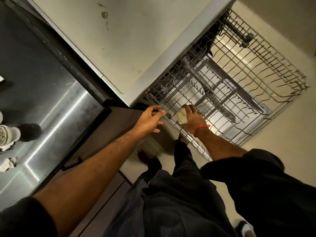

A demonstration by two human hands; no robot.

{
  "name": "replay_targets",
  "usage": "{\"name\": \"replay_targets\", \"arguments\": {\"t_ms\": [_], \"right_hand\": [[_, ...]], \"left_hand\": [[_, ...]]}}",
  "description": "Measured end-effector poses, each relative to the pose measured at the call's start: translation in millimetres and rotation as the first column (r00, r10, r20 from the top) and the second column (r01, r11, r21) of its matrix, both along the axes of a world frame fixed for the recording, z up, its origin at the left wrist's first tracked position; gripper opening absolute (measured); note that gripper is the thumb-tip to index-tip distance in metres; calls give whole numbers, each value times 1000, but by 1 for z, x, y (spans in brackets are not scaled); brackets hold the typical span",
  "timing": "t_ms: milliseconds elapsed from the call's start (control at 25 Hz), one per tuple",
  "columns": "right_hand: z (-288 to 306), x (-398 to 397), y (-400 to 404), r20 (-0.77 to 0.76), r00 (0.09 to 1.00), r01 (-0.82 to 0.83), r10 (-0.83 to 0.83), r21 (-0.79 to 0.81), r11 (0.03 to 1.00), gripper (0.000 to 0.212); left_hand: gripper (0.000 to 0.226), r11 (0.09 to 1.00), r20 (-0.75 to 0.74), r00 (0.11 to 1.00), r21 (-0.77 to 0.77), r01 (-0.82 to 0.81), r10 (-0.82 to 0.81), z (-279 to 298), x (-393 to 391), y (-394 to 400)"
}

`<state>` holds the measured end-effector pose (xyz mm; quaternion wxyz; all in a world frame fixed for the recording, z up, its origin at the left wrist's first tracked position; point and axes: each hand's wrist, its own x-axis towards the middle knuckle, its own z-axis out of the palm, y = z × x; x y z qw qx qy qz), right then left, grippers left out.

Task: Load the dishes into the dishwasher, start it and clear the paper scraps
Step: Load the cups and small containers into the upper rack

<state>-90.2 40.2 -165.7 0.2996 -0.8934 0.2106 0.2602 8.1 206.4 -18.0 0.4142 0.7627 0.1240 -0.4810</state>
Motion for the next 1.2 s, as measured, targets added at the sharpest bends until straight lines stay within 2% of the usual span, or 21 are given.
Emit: {"name": "replay_targets", "arguments": {"t_ms": [200,320,400,520,600,720,880,1000,1040,1120,1200], "right_hand": [[4,2,-9,-164,978,-124,131,51,991,99],[13,1,-12,-186,977,-86,100,82,993,98],[26,0,-7,-76,997,3,0,42,999,83],[64,10,22,251,960,104,-125,94,990,43],[102,26,60,449,882,42,-140,221,974,23],[155,50,138,591,797,-125,-125,363,924,18],[203,90,242,670,740,-313,-55,415,854,23],[227,122,327,618,785,-432,38,503,749,34],[232,131,350,592,802,-449,72,519,727,36],[237,145,384,542,834,-445,103,549,707,42],[241,155,409,515,851,-423,104,554,717,47]], "left_hand": [[31,998,8,1000,-58,8,-8,5,-3,4],[31,995,57,998,-95,7,-1,13,-1,16],[29,993,111,994,-115,1,12,20,1,31],[22,987,278,959,-161,-13,58,30,-1,65],[15,974,418,893,-210,-84,167,38,-3,99],[17,928,594,718,-299,-222,363,59,-5,164],[11,858,718,480,-356,-370,505,83,-7,256],[8,780,804,264,-346,-521,533,88,2,338],[13,765,834,215,-322,-559,508,87,7,362],[33,766,882,187,-251,-591,433,84,19,396],[49,789,900,250,-146,-596,356,78,33,421]]}}
